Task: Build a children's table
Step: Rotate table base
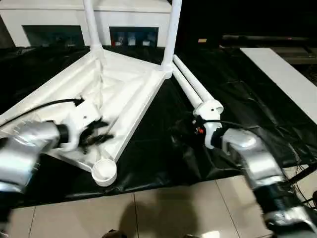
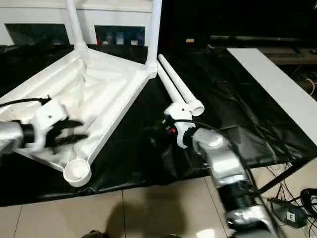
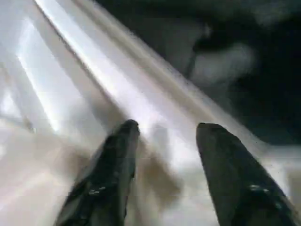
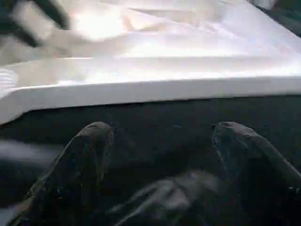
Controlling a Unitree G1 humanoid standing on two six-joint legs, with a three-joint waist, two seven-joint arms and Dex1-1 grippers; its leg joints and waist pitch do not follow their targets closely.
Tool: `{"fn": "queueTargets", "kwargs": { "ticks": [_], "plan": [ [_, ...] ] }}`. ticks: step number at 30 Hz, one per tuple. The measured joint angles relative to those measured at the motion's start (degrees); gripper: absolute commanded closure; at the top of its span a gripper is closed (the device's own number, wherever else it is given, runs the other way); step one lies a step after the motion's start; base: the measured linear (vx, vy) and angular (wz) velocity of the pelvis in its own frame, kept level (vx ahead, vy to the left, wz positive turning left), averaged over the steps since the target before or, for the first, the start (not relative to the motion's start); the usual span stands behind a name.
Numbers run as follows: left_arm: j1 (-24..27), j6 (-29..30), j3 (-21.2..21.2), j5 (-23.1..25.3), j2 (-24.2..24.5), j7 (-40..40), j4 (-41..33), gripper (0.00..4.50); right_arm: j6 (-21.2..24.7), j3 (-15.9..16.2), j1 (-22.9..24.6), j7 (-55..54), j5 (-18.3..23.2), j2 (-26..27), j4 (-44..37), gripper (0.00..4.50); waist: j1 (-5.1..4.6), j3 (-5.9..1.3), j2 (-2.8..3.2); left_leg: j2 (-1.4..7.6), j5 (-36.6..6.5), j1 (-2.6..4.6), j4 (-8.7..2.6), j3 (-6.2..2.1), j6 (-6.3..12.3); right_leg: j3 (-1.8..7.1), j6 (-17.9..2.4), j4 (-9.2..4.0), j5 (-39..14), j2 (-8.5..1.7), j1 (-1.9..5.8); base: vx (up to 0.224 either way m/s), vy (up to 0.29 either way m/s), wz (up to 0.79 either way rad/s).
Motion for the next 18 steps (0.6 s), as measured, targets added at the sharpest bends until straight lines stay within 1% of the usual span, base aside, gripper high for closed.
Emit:
{"fn": "queueTargets", "kwargs": {
  "ticks": [1,2,3,4,6,8,10,12,15,18],
  "plan": [
    [-0.53,-0.77,-0.94,0.86,1.46,-1.74,1.19,1.89,0.96,0.43,0.41,2.29,1.10,-1.74,-1.55,0.69,0.08,0.03,0.07,0.00,0.00,0.00,0.00,0.00,0.00,0.00,0.00,-0.05,0.00,0.00,0.01,0.000,0.000,0.00],
    [-1.09,-2.01,-2.61,2.19,3.71,-4.19,2.86,1.78,2.34,1.51,0.91,5.59,2.44,-4.10,-3.56,0.69,0.25,0.06,0.11,0.00,0.00,0.02,0.00,0.00,0.00,0.00,0.00,-0.07,0.00,0.00,0.05,0.000,0.000,0.00],
    [-1.13,-2.82,-3.55,3.06,5.18,-5.82,3.90,1.71,3.15,1.96,1.23,7.65,3.16,-5.33,-4.76,0.69,0.27,0.10,0.18,0.00,0.00,0.09,0.01,0.01,0.00,0.02,-0.01,-0.09,0.01,0.00,0.12,0.000,0.000,0.00],
    [-1.14,-3.23,-4.25,3.78,6.11,-7.05,4.61,1.71,3.60,2.26,1.45,9.08,3.59,-6.18,-5.56,0.69,0.27,0.13,0.22,-0.01,0.00,0.18,0.01,0.01,0.00,0.03,-0.01,-0.11,0.01,-0.01,0.20,0.000,0.000,0.00],
    [-1.32,-5.41,-6.21,5.27,7.81,-9.93,5.35,1.71,4.26,3.95,2.08,12.17,3.68,-8.11,-7.58,0.69,0.44,0.14,0.24,-0.01,0.00,0.29,0.02,0.02,-0.01,0.05,-0.01,-0.11,0.01,-0.02,0.28,0.000,0.000,0.00],
    [-1.76,-7.13,-7.58,6.58,9.06,-12.44,5.97,1.71,4.82,5.06,2.44,14.17,3.98,-8.76,-9.04,0.69,0.44,0.18,0.32,-0.01,0.00,0.47,0.04,0.03,-0.01,0.08,0.00,-0.11,0.00,-0.04,0.40,0.000,0.000,0.00],
    [-1.88,-7.77,-8.28,7.27,9.27,-13.48,6.55,1.71,5.30,5.44,2.46,14.71,4.37,-9.00,-9.39,0.69,0.43,0.22,0.41,-0.02,0.00,0.48,0.05,0.04,-0.01,0.06,-0.01,-0.10,0.01,-0.07,0.37,0.000,0.000,0.00],
    [-2.79,-9.44,-10.38,8.62,9.34,-14.03,7.80,1.71,6.16,5.83,2.50,15.11,4.86,-9.77,-10.54,0.69,0.63,0.23,0.42,-0.01,0.00,0.48,0.07,0.04,-0.01,0.05,0.00,-0.08,0.01,-0.07,0.37,0.000,0.000,0.00],
    [-4.38,-11.95,-11.98,11.08,8.71,-13.16,10.18,1.71,6.74,6.11,2.35,15.33,5.04,-9.92,-11.46,0.69,0.96,0.22,0.41,-0.01,0.01,0.54,0.08,0.04,-0.02,0.04,0.03,-0.02,-0.01,-0.07,0.37,0.000,0.000,0.00],
    [-6.48,-14.94,-12.57,13.72,4.67,-9.04,13.79,1.71,7.10,6.63,2.29,15.30,4.81,-9.97,-11.68,0.69,1.72,0.23,0.48,-0.02,0.01,0.57,0.18,0.04,-0.02,0.05,0.01,0.06,0.00,-0.11,0.38,0.000,0.000,0.00]
  ]
}}
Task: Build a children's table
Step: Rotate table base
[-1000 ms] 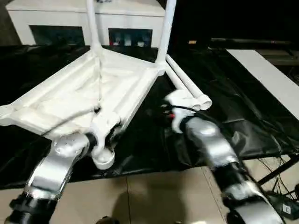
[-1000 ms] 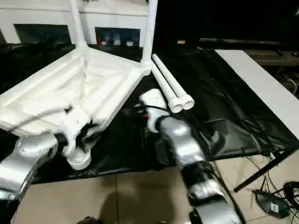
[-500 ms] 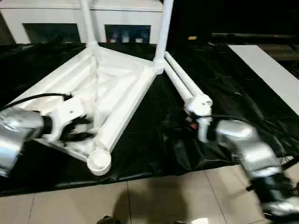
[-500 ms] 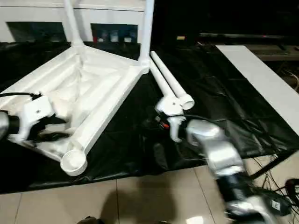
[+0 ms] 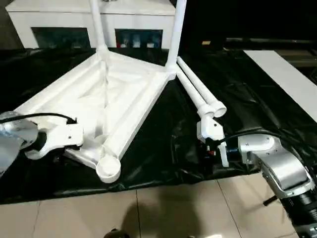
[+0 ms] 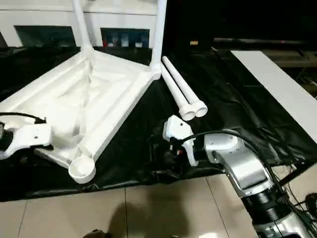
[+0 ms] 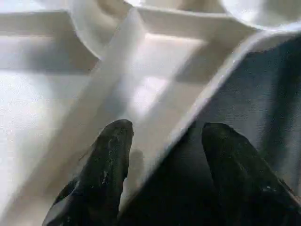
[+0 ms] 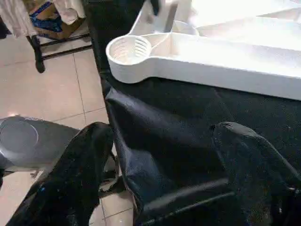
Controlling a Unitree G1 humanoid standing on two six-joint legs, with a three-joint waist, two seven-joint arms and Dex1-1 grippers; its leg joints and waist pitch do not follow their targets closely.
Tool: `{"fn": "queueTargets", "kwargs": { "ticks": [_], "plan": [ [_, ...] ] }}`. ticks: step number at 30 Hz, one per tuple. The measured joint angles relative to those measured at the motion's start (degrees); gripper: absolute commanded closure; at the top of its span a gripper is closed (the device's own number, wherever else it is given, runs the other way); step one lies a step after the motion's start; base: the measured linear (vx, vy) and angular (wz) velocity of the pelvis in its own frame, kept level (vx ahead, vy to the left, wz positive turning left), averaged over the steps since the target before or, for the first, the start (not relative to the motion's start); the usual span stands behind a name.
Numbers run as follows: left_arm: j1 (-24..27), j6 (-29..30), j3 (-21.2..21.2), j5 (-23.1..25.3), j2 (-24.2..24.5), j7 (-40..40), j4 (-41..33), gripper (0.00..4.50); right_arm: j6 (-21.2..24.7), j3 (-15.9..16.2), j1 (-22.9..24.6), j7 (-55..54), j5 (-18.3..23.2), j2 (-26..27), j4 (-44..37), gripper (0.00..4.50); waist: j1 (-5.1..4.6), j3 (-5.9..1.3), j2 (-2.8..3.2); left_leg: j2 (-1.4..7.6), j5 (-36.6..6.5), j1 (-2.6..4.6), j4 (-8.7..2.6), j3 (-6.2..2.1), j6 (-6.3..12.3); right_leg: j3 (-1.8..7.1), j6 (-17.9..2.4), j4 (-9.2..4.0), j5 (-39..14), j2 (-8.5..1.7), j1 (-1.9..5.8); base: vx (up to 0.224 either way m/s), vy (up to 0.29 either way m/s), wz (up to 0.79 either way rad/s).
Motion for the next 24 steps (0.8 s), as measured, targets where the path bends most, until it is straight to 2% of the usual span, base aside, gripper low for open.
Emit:
{"fn": "queueTargets", "kwargs": {
  "ticks": [1,2,4,15,19,24],
  "plan": [
    [-0.22,-0.66,-0.52,0.54,-0.88,0.61,0.80,1.71,0.04,0.36,0.00,0.00,0.00,0.09,-0.40,0.69,0.06,0.00,0.00,0.00,0.00,0.00,0.03,0.00,0.00,0.00,0.00,0.05,0.00,-0.01,0.00,0.000,0.000,0.00],
    [-0.22,-0.77,-1.00,0.80,-1.94,1.10,1.45,2.06,0.10,0.94,0.00,0.02,0.00,0.17,-0.97,0.69,0.12,0.00,0.00,-0.01,0.00,-0.01,0.06,0.00,0.00,0.00,0.00,0.11,0.00,-0.03,-0.01,0.000,0.000,0.00],
    [-0.23,-0.68,-1.97,0.82,-2.61,0.80,1.49,2.06,0.20,1.82,0.00,0.05,0.00,0.16,-1.34,0.69,0.14,-0.02,-0.03,0.01,0.00,-0.01,0.10,-0.01,0.00,-0.01,-0.01,0.17,0.01,-0.02,-0.02,0.000,0.000,0.00],
    [-0.96,-1.25,-3.21,1.31,-3.60,-2.65,2.77,3.18,0.75,2.35,-0.05,-0.09,-0.10,0.03,-1.34,0.69,0.04,-0.03,0.09,0.00,0.00,0.00,0.13,0.00,0.00,0.00,-0.14,0.26,0.09,-0.04,-0.08,0.000,0.000,0.00],
    [-0.95,-0.20,-3.21,0.78,-4.10,-3.07,1.94,3.36,0.75,2.76,-0.06,-0.30,-0.10,0.21,-1.31,0.69,-0.05,-0.03,0.11,0.00,0.00,-0.01,0.13,0.01,-0.01,0.01,-0.29,0.27,0.17,-0.04,-0.12,0.000,0.000,0.00],
    [0.59,4.49,-2.56,-0.90,-4.98,-3.12,-2.13,3.64,0.75,2.94,-0.08,-0.43,-0.10,0.53,-1.21,0.69,-0.55,-0.04,0.12,0.02,0.00,0.07,0.12,0.00,-0.03,-0.01,-0.32,0.30,0.20,-0.04,-0.27,0.000,0.000,0.00]
  ]
}}
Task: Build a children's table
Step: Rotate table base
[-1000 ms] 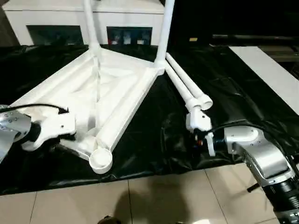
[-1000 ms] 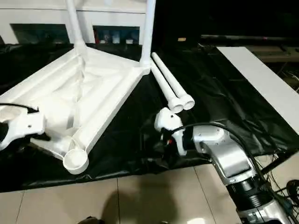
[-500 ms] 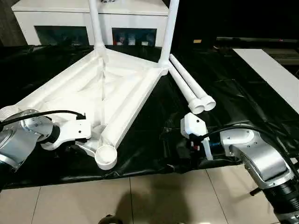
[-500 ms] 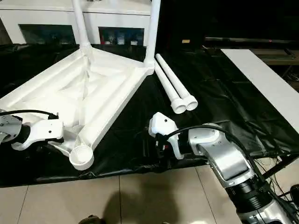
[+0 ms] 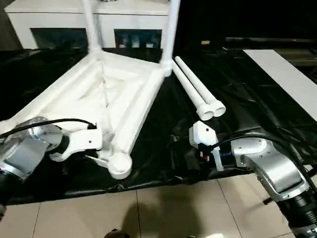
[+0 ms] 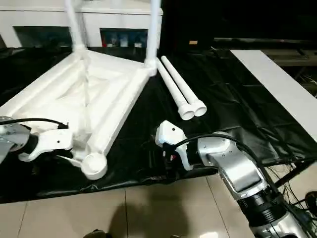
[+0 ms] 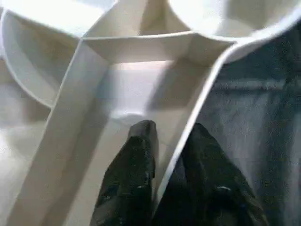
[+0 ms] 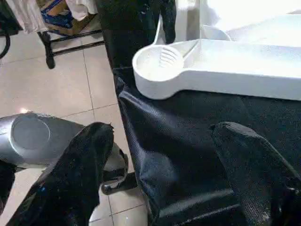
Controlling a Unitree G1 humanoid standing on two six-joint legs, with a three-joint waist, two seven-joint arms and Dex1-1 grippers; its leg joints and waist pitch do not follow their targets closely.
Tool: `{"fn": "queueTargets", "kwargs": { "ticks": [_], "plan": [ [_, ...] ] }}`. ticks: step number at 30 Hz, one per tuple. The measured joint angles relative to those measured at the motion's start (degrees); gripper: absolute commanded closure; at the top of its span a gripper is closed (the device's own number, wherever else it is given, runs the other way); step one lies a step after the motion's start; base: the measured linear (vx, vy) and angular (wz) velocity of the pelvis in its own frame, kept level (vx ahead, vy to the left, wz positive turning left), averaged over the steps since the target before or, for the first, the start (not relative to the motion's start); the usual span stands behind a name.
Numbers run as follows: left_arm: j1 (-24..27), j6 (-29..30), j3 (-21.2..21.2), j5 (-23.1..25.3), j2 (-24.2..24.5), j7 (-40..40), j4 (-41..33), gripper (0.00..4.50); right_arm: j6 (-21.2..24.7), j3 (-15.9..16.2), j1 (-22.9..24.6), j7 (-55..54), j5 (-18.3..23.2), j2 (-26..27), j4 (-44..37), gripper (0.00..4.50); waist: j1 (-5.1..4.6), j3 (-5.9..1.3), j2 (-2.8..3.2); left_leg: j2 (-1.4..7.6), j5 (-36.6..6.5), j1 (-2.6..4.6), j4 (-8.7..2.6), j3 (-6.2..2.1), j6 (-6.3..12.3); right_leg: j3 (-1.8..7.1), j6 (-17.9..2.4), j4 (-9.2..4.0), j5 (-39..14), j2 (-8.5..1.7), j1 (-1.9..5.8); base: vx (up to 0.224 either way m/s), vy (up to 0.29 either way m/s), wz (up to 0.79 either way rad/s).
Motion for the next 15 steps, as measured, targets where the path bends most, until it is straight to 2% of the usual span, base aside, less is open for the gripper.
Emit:
{"fn": "queueTargets", "kwargs": {
  "ticks": [7,12,15],
  "plan": [
    [5.49,11.22,3.28,-1.48,-0.90,1.63,-9.27,3.95,-0.01,-0.01,-0.33,-0.90,-0.02,0.06,0.14,0.69,-1.20,-0.08,0.28,0.02,-0.17,0.24,-0.10,0.02,-0.24,0.01,0.00,0.01,0.00,0.01,0.03,0.000,0.000,0.00],
    [6.71,15.21,4.52,-1.67,-6.31,7.90,-11.79,4.15,-0.31,-0.35,-0.46,-3.54,-0.57,1.03,1.43,0.69,-1.23,-0.11,0.35,0.01,-0.17,0.60,-0.09,0.01,-0.24,0.01,0.13,0.03,-0.08,0.00,0.19,0.000,0.000,0.00],
    [5.65,14.17,4.50,0.17,-11.58,15.28,-10.14,4.30,-0.09,-1.43,-2.21,-8.91,-2.61,3.34,4.98,0.69,-1.50,-0.08,0.29,0.00,-0.17,0.67,0.00,-0.04,-0.24,-0.02,0.26,0.01,-0.16,-0.01,0.17,0.000,0.000,0.00]
  ]
}}
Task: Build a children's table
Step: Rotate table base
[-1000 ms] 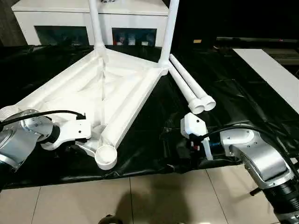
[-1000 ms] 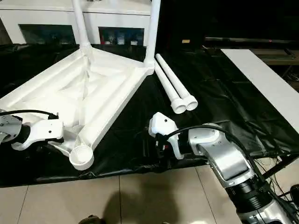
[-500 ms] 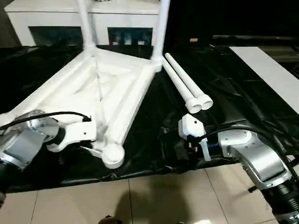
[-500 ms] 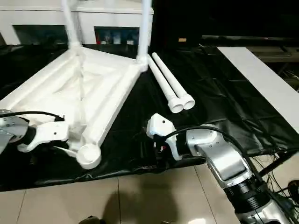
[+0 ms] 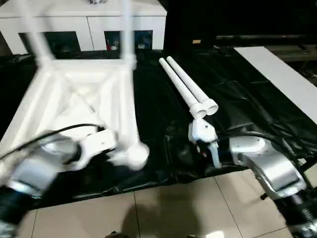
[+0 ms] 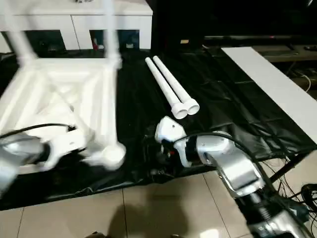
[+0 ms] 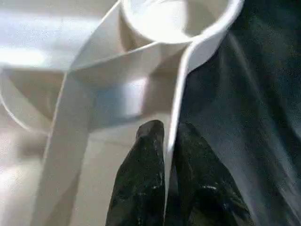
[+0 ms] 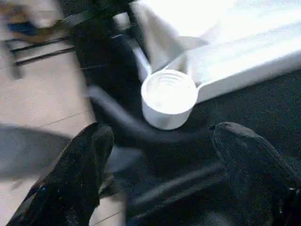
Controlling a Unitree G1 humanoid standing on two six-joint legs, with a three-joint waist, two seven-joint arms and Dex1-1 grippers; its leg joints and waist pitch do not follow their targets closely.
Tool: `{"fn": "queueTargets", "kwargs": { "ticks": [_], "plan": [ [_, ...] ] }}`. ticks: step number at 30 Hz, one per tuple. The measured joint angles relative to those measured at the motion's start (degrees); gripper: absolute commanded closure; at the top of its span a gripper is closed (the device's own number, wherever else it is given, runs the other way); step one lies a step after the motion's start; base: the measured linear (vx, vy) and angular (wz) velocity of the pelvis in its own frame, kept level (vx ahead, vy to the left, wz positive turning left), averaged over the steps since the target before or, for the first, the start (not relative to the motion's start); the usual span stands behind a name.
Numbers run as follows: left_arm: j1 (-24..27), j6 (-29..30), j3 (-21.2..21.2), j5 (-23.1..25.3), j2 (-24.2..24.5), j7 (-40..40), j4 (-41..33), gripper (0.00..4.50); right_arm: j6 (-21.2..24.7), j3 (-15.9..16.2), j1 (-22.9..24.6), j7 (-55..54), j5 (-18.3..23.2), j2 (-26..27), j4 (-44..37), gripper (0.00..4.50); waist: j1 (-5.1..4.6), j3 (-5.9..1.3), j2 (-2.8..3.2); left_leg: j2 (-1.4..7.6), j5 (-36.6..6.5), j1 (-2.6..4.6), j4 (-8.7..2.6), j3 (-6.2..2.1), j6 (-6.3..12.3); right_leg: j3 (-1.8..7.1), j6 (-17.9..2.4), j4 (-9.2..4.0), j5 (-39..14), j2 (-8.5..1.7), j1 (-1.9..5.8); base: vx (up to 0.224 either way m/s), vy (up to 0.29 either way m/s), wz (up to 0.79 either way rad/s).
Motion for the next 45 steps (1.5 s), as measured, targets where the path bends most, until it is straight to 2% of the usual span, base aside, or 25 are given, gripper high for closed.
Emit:
{"fn": "queueTargets", "kwargs": {
  "ticks": [3,7,12,13,15,19,20,22,23,25,28,31,35,40,45],
  "plan": [
    [-3.14,-3.95,-0.16,1.12,-4.81,6.98,6.50,4.43,1.00,-1.02,-0.46,-5.21,-1.94,0.80,2.16,0.69,-0.19,0.05,-0.12,-0.02,0.00,-0.01,0.08,-0.18,0.00,-0.11,0.00,-0.16,0.00,0.00,-0.08,0.000,0.000,0.00],
    [-5.80,-8.37,-0.12,2.14,-5.65,12.58,13.11,4.48,2.10,-1.45,-0.25,-8.52,-3.17,1.36,3.60,0.69,-1.07,0.09,-0.20,-0.13,0.01,-0.08,0.10,-0.71,-0.01,-0.32,-0.13,-0.54,0.17,0.02,-0.19,0.000,0.000,0.00],
    [-6.27,-11.25,0.47,2.27,-5.62,14.20,15.25,4.48,2.67,-2.18,0.35,-10.19,-3.56,2.64,3.51,0.69,-0.48,0.10,-0.16,-0.18,-0.07,-0.18,0.08,-0.90,-0.12,-0.43,-0.45,-0.72,0.72,0.05,-0.18,0.000,0.000,0.00],
    [-6.26,-11.60,0.51,2.08,-5.74,14.11,15.25,4.13,2.66,-2.17,0.51,-10.40,-3.56,2.95,3.50,0.69,-0.33,0.10,-0.15,-0.16,-0.10,-0.21,0.07,-0.91,-0.16,-0.46,-0.58,-0.71,0.80,0.05,-0.20,0.000,0.000,0.00],
    [-5.96,-12.70,1.08,1.96,-6.21,14.14,15.25,3.78,2.66,-2.18,0.70,-11.10,-3.56,3.06,3.49,0.69,0.24,0.11,-0.16,-0.15,-0.18,-0.28,0.04,-0.92,-0.26,-0.49,-0.79,-0.71,0.93,0.06,-0.24,0.000,0.000,0.00],
    [-6.06,-18.35,2.51,1.44,-6.64,17.75,16.61,3.55,2.65,-2.59,0.53,-14.16,-3.85,4.61,3.80,0.69,0.49,0.08,-0.21,-0.11,-0.26,-0.31,0.02,-0.96,-0.31,-0.54,-0.79,-0.67,0.94,0.08,-0.25,0.000,0.000,0.00],
    [-6.40,-21.23,3.53,1.43,-6.61,20.22,17.04,3.44,2.64,-3.09,0.40,-15.67,-4.16,5.56,4.21,0.69,0.49,0.09,-0.21,-0.10,-0.26,-0.31,0.02,-0.98,-0.32,-0.58,-0.78,-0.65,0.94,0.08,-0.25,0.000,0.000,0.00],
    [-6.87,-23.31,6.41,0.85,-6.61,23.12,17.26,3.36,2.64,-4.24,0.35,-17.59,-4.27,6.45,4.66,0.69,0.45,0.08,-0.21,-0.08,-0.25,-0.30,0.03,-1.00,-0.33,-0.62,-0.78,-0.64,0.93,0.08,-0.25,0.000,0.000,0.00],
    [-6.95,-23.91,9.28,-0.18,-7.18,25.25,17.21,3.36,2.59,-5.44,0.33,-19.38,-4.37,7.18,4.99,0.69,0.41,0.08,-0.20,-0.08,-0.25,-0.28,0.03,-0.99,-0.34,-0.62,-0.77,-0.65,0.93,0.07,-0.24,0.000,0.000,0.00],
    [-6.56,-23.80,13.25,-1.67,-8.59,28.22,15.85,3.36,2.58,-7.22,0.22,-22.09,-4.43,8.35,5.79,0.69,0.40,0.08,-0.20,-0.08,-0.25,-0.26,0.05,-0.99,-0.34,-0.62,-0.76,-0.67,0.92,0.07,-0.21,0.000,0.000,0.00],
    [-3.19,-19.44,21.15,-5.20,-14.77,35.57,9.52,3.36,2.06,-10.54,0.27,-28.58,-4.60,11.65,5.93,0.69,0.33,0.07,-0.21,-0.11,-0.25,-0.23,0.06,-0.96,-0.33,-0.58,-0.77,-0.70,0.92,0.04,-0.17,0.000,0.000,0.00],
    [1.29,-17.70,24.13,-7.43,-19.20,41.45,4.98,3.36,-0.05,-11.98,1.07,-34.29,-5.97,13.47,5.51,0.69,0.35,0.03,-0.29,-0.10,-0.26,-0.25,0.05,-0.96,-0.33,-0.60,-0.59,-0.72,0.82,0.05,-0.18,0.000,0.000,0.00],
    [7.06,-15.09,25.89,-9.83,-27.52,48.71,-2.19,3.36,-4.15,-13.55,4.35,-40.28,-7.74,15.78,4.83,0.69,0.64,-0.01,-0.49,-0.07,-0.26,-0.41,0.05,-0.97,-0.33,-0.63,-0.35,-0.85,0.67,0.05,-0.18,0.000,0.000,0.00],
    [8.41,-13.08,26.37,-8.73,-35.27,57.23,-7.97,3.36,-4.93,-16.27,6.94,-45.12,-6.34,21.24,3.73,0.69,0.22,-0.08,-0.63,-0.08,-0.26,-0.41,0.06,-0.98,-0.33,-0.64,-0.23,-0.94,0.60,0.06,-0.19,0.000,0.000,0.00],
    [8.67,-12.31,23.55,-7.97,-34.70,57.61,-9.62,3.36,-5.27,-16.28,7.54,-45.53,-6.10,20.59,3.72,0.69,0.05,-0.09,-0.65,-0.10,-0.26,-0.43,0.06,-1.01,-0.33,-0.63,0.12,-1.00,0.68,0.06,-0.20,0.000,0.000,0.00]
  ]
}}
